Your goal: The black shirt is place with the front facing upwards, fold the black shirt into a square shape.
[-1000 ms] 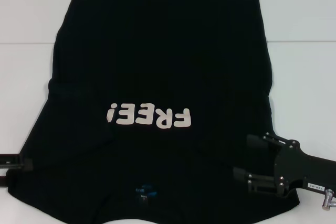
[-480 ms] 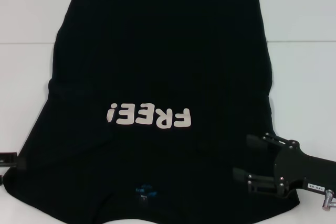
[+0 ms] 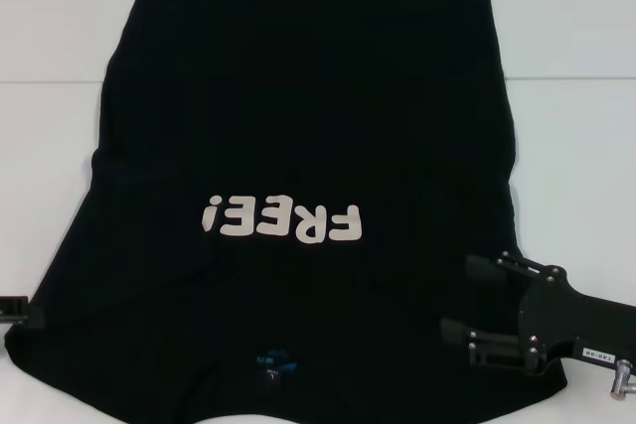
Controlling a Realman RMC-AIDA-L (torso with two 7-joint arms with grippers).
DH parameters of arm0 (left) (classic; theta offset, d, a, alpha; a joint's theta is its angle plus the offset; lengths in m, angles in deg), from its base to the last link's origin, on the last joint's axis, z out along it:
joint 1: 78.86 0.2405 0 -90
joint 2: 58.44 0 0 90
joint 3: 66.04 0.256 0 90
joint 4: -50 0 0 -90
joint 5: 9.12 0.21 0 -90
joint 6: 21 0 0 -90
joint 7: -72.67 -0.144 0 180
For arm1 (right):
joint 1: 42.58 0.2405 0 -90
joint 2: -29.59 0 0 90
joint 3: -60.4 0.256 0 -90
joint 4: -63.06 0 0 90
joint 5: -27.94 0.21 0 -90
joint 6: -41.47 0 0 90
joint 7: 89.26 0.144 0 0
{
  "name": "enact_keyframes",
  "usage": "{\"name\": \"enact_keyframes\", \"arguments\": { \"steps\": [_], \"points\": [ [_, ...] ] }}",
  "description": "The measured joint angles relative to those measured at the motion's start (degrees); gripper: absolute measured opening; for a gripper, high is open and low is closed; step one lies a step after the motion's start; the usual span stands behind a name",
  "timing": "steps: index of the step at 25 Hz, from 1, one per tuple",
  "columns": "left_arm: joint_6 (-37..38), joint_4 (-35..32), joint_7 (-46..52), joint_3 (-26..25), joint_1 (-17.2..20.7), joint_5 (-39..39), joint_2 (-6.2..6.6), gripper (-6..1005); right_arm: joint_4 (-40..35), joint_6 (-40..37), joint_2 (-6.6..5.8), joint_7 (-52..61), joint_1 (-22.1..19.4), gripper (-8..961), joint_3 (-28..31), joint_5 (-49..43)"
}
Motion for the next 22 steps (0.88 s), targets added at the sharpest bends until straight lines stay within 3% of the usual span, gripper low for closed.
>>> {"name": "enact_keyframes", "arguments": {
  "steps": [22],
  "points": [
    [0.02, 0.08, -0.13, 0.26, -1.52, -0.08, -1.35, 814, 0.00, -0.50, 0.00, 0.01, -0.18, 915, 0.00, 0.00]
  ]
}}
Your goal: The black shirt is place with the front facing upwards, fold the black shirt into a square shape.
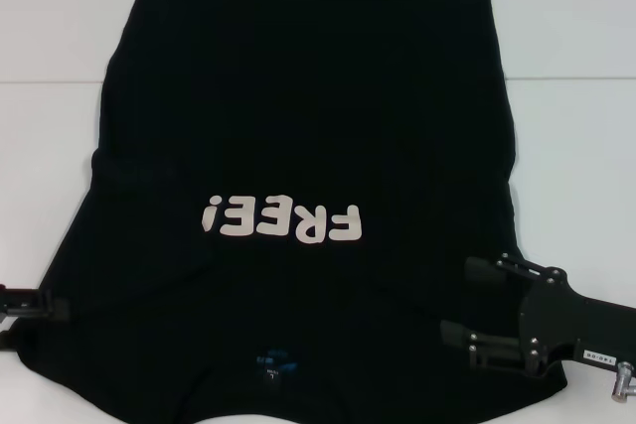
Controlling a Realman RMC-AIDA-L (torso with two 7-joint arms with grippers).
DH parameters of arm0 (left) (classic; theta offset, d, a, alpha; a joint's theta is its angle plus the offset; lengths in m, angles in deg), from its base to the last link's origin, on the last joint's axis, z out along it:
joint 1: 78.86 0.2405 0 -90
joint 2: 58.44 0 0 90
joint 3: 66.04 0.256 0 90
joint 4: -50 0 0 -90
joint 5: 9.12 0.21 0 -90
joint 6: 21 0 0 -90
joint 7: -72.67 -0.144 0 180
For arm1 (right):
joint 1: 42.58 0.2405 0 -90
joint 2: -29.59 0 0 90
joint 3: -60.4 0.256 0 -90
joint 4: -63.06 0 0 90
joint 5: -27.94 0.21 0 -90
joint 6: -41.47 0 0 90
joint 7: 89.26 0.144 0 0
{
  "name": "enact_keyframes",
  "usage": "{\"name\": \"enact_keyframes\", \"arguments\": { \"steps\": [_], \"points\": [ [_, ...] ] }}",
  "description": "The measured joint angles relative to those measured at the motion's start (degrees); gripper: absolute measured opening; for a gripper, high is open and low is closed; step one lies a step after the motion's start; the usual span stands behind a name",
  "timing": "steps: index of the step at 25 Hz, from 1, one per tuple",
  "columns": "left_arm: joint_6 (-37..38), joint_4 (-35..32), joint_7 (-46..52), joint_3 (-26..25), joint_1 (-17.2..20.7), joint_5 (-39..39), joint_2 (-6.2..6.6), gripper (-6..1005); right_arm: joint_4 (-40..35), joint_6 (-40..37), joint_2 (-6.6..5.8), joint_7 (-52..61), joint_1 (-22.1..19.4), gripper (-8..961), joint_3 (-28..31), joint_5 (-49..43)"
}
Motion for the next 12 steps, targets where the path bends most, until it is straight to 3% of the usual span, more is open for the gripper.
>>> {"name": "enact_keyframes", "arguments": {
  "steps": [12],
  "points": [
    [-0.09, -0.21, 0.15, 0.11, -0.21, 0.66, -0.06, 793, 0.00, -0.25, 0.00, 0.03, 0.10, 916, 0.14, 0.00]
  ]
}}
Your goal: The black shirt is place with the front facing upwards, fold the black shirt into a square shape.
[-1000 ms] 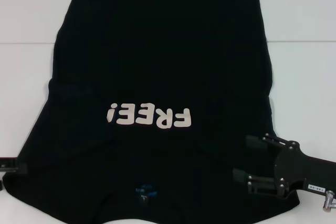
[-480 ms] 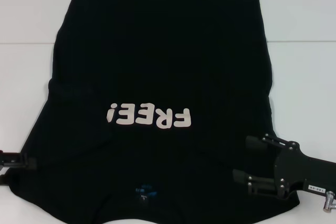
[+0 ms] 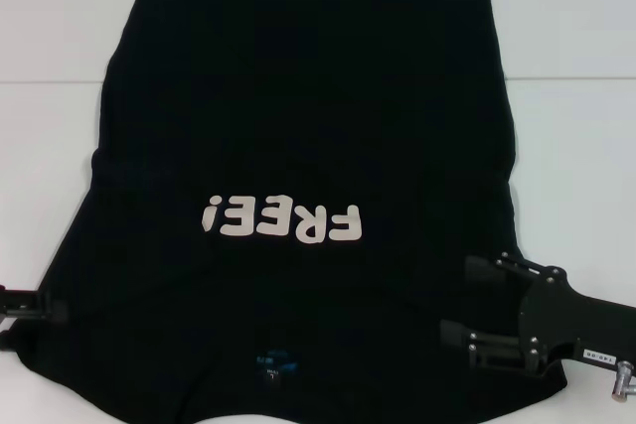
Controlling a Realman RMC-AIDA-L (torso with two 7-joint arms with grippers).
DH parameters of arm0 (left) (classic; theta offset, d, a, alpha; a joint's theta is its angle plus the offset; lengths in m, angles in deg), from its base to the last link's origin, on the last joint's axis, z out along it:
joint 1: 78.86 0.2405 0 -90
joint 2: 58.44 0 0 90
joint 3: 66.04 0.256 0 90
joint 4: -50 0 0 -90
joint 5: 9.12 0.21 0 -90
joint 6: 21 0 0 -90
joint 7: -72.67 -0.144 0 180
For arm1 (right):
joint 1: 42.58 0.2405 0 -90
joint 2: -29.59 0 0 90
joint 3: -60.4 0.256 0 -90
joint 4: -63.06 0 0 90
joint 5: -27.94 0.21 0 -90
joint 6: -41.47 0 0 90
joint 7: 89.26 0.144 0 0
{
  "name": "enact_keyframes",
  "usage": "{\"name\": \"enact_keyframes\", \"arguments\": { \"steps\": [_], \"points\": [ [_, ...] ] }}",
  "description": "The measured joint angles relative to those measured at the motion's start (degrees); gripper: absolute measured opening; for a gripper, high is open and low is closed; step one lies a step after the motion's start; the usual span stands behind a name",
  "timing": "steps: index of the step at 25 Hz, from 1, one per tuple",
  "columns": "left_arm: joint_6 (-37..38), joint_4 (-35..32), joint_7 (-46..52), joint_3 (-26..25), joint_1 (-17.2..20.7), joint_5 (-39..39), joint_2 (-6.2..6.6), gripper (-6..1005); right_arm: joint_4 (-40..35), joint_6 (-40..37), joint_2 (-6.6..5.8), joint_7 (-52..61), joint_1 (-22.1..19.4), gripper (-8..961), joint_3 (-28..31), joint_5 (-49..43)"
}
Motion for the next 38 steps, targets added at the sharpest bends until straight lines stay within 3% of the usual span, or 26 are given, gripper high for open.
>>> {"name": "enact_keyframes", "arguments": {
  "steps": [9, 25, 29, 34, 38],
  "points": [
    [-0.11, -1.87, -0.32, 1.05, -0.03, 1.19, -0.78, 777, 0.00, -0.36, -0.08, 0.11, 0.00, 916, 0.36, 0.07],
    [-0.62, -2.14, -1.88, 1.50, -0.15, 1.53, -1.25, 105, -0.23, -1.34, -0.09, 0.49, -0.11, 915, 0.41, 0.36],
    [-0.21, -2.22, -2.48, 1.19, 0.05, 1.35, -1.17, 51, -0.83, -1.43, -0.16, 2.98, -0.17, 915, 0.54, 0.35],
    [1.20, -1.57, -3.97, 0.23, 0.11, 0.74, -0.47, 11, -8.07, -4.76, -0.85, 18.07, -1.12, 914, 0.32, -0.69],
    [3.27, -1.74, -7.22, -2.61, 0.41, -0.24, -0.17, 11, -18.44, -8.62, -3.26, 44.20, -0.98, 913, 0.33, -7.02]
  ]
}}
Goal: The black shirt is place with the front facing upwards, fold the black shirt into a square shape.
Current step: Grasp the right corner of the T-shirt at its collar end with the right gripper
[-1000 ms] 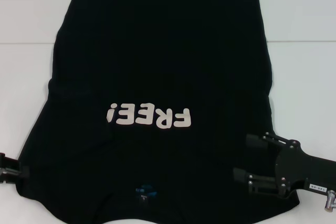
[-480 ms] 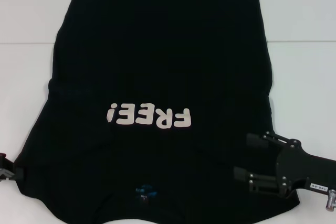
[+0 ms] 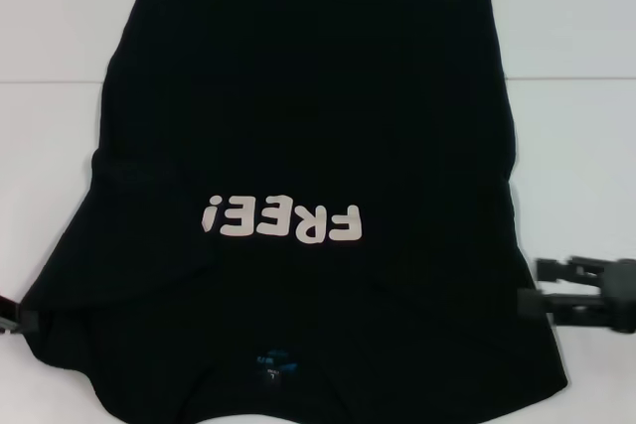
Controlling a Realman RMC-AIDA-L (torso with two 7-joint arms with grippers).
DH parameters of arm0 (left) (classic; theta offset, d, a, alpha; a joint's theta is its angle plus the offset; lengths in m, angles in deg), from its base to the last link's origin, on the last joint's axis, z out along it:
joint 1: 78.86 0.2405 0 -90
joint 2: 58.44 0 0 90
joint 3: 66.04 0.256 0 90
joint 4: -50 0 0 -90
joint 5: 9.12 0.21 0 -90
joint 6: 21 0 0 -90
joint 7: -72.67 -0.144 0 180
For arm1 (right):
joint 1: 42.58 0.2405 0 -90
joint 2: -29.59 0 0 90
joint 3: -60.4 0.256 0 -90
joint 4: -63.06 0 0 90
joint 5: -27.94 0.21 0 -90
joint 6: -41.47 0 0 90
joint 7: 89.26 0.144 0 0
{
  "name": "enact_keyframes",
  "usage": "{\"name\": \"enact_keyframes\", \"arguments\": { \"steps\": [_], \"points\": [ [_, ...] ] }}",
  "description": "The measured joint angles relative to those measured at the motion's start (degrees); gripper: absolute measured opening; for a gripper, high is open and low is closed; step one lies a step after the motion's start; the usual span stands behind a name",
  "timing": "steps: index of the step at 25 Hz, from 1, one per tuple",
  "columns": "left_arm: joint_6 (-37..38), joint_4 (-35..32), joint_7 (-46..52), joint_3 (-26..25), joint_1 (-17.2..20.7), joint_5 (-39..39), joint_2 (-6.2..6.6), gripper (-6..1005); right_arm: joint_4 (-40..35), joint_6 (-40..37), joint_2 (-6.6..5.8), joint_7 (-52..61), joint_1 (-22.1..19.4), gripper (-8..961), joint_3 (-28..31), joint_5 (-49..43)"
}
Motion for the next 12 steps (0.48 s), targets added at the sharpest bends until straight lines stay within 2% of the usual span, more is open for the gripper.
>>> {"name": "enact_keyframes", "arguments": {
  "steps": [3, 7, 10, 12],
  "points": [
    [1.63, -0.08, -3.10, -3.69, 0.06, -0.80, 0.12, 12, -3.91, -3.22, -2.87, 16.43, 1.24, 912, 0.02, -4.63],
    [1.44, 0.55, -4.82, -4.38, 0.29, -0.81, 0.68, 12, -6.38, -6.10, -6.05, 33.82, 3.26, 896, 0.20, -11.15],
    [1.38, 0.90, -5.76, -4.28, 0.24, -0.80, 0.81, 13, -5.93, -7.87, -7.76, 41.22, 5.48, 880, 1.21, -15.86],
    [1.55, 0.92, -6.08, -4.15, 0.01, -0.81, 0.80, 13, -5.86, -8.48, -8.15, 43.34, 6.61, 875, 1.88, -18.61]
  ]
}}
